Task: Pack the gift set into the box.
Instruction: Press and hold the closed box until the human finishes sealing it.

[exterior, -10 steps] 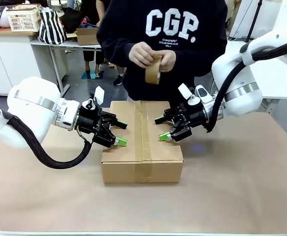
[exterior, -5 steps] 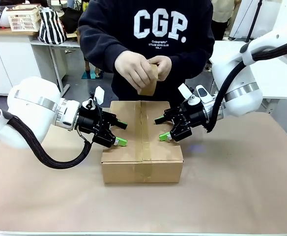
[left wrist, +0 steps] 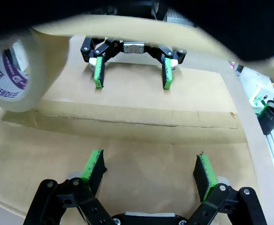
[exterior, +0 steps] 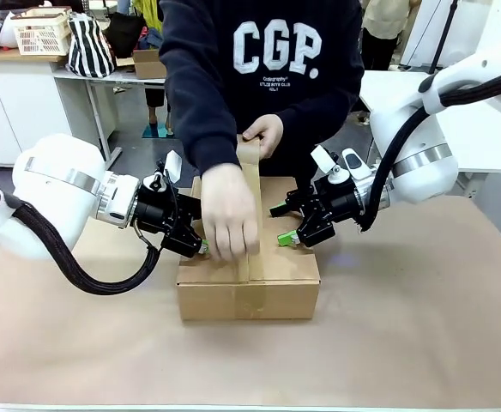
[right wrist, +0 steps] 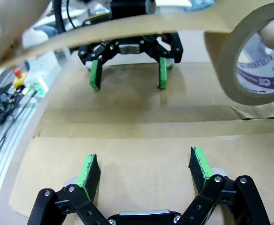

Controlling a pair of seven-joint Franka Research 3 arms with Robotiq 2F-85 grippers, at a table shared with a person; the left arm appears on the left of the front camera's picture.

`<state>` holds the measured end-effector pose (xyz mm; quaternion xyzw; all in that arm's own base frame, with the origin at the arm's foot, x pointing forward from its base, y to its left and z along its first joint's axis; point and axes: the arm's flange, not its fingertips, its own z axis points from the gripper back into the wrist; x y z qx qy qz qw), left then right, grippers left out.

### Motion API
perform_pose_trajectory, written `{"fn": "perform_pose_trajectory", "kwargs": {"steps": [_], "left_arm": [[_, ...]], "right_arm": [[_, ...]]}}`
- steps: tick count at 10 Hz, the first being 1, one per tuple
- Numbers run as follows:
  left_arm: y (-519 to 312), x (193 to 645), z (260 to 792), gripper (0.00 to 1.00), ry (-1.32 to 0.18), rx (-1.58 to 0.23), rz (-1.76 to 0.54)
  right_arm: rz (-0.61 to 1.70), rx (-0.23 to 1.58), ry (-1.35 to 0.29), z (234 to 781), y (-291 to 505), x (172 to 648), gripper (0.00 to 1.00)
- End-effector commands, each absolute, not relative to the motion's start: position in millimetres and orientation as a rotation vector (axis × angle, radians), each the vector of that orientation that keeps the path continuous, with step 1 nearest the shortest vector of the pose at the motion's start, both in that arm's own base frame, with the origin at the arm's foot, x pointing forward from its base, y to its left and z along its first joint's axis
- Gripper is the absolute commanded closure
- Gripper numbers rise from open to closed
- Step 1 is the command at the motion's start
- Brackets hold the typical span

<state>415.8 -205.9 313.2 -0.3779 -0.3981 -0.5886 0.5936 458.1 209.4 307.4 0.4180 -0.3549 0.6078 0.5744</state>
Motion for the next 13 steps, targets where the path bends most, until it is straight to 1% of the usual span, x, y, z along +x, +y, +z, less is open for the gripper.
{"fn": "perform_pose_trajectory", "kwargs": {"steps": [1,13], "left_arm": [[-204.9,414.3,311.6,0.00,-0.920,-0.866,-1.368],[-204.9,414.3,311.6,0.00,-0.920,-0.866,-1.368]], "right_arm": [[1.423,0.974,-0.830,306.3,209.3,457.6,0.00],[1.423,0.974,-0.830,306.3,209.3,457.6,0.00]]}}
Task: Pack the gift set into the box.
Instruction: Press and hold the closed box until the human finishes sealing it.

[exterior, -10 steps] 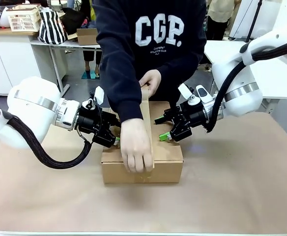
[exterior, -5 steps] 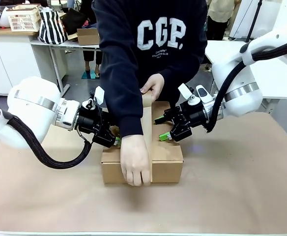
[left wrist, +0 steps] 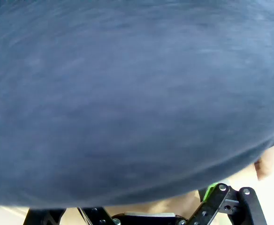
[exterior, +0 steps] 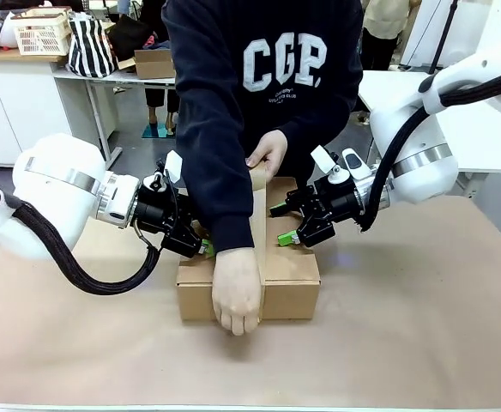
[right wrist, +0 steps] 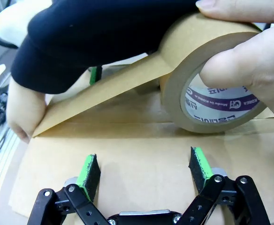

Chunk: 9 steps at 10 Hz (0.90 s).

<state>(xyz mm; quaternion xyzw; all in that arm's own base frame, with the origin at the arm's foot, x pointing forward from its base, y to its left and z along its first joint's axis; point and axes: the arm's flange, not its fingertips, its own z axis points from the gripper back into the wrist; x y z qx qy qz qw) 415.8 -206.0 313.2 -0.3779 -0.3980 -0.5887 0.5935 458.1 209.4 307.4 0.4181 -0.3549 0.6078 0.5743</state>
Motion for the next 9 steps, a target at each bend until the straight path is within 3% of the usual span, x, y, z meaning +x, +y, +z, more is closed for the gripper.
{"fn": "perform_pose_trajectory", "kwargs": {"steps": [1,9], "left_arm": [[-204.9,414.3,311.6,0.00,-0.920,-0.866,-1.368],[-204.9,414.3,311.6,0.00,-0.920,-0.866,-1.368]], "right_arm": [[1.423,0.974,-0.830,306.3,209.3,457.6,0.00],[1.423,0.974,-0.830,306.3,209.3,457.6,0.00]]}}
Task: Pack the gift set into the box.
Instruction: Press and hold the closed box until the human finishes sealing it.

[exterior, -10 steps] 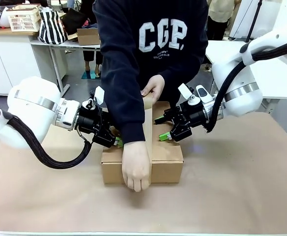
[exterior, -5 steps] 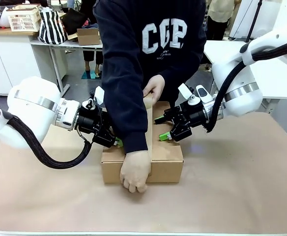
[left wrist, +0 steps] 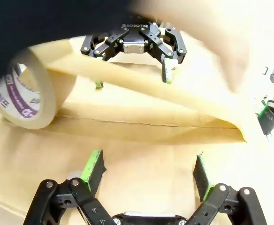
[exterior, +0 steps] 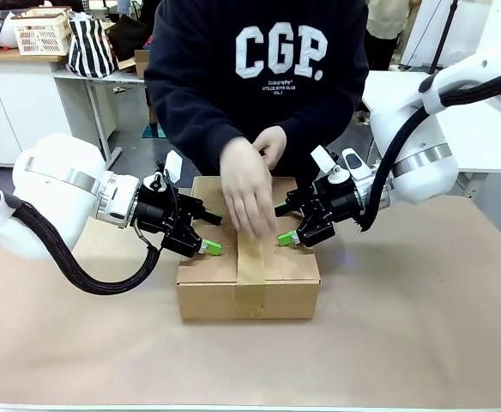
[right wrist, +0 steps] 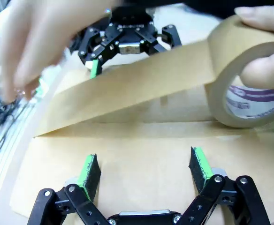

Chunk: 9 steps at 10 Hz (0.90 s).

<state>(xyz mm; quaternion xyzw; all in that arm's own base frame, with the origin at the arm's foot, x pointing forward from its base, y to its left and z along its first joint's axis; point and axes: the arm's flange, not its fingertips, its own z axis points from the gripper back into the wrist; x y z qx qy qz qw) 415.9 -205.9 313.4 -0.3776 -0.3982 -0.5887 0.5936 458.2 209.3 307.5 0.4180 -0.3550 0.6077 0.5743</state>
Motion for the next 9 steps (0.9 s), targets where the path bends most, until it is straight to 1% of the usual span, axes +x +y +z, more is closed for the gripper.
{"fn": "perform_pose_trajectory", "kwargs": {"steps": [1,9], "left_arm": [[-204.9,414.3,311.6,0.00,-0.920,-0.866,-1.368],[-204.9,414.3,311.6,0.00,-0.920,-0.866,-1.368]], "right_arm": [[1.423,0.974,-0.830,306.3,209.3,457.6,0.00],[1.423,0.974,-0.830,306.3,209.3,457.6,0.00]]}}
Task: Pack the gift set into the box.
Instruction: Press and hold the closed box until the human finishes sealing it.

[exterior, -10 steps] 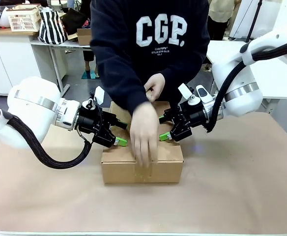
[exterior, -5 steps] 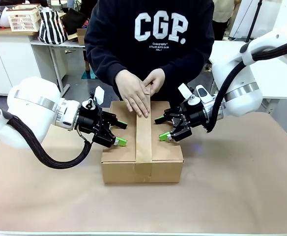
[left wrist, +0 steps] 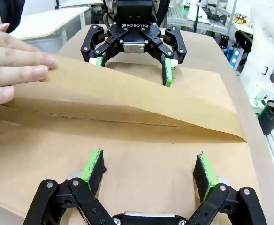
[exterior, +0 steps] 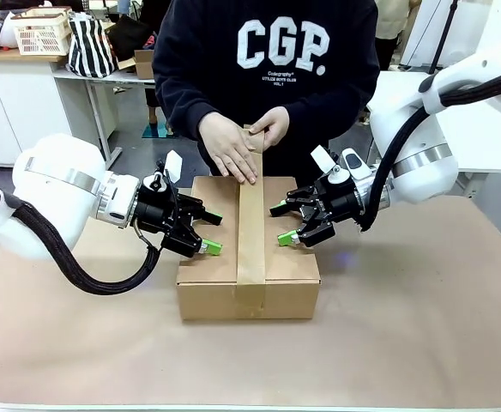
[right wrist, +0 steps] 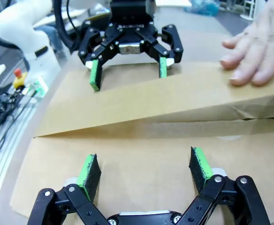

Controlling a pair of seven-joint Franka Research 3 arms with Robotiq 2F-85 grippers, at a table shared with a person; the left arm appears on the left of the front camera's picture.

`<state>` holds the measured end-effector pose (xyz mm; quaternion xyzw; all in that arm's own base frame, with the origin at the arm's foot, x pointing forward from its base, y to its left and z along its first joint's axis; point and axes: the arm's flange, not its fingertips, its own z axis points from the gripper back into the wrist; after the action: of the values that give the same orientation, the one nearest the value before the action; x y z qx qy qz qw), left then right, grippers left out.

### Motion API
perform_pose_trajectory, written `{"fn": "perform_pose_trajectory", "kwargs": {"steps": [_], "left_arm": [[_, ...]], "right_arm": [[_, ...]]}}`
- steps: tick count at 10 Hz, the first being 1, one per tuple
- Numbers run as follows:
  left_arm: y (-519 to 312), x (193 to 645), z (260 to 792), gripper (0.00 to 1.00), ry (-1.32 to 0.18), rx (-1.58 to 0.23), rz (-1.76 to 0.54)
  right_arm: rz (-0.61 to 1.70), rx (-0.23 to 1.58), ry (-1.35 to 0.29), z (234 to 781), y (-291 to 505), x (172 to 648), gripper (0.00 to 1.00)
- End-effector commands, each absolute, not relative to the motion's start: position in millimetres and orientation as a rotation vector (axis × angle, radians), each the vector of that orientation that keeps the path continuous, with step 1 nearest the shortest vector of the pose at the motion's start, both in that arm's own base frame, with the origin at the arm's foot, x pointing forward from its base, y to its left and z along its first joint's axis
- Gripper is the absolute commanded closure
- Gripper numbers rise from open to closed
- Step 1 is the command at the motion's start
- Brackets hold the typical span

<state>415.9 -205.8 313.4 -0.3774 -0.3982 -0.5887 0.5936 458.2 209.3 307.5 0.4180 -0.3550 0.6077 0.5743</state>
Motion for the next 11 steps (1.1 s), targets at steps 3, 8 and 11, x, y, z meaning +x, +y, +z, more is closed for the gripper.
{"fn": "perform_pose_trajectory", "kwargs": {"steps": [3,8,11], "left_arm": [[-204.9,414.3,311.6,0.00,-0.920,-0.866,-1.368],[-204.9,414.3,311.6,0.00,-0.920,-0.866,-1.368],[-204.9,414.3,311.6,0.00,-0.920,-0.866,-1.368]], "right_arm": [[1.423,0.974,-0.830,306.3,209.3,457.6,0.00],[1.423,0.974,-0.830,306.3,209.3,457.6,0.00],[1.423,0.974,-0.830,306.3,209.3,457.6,0.00]]}}
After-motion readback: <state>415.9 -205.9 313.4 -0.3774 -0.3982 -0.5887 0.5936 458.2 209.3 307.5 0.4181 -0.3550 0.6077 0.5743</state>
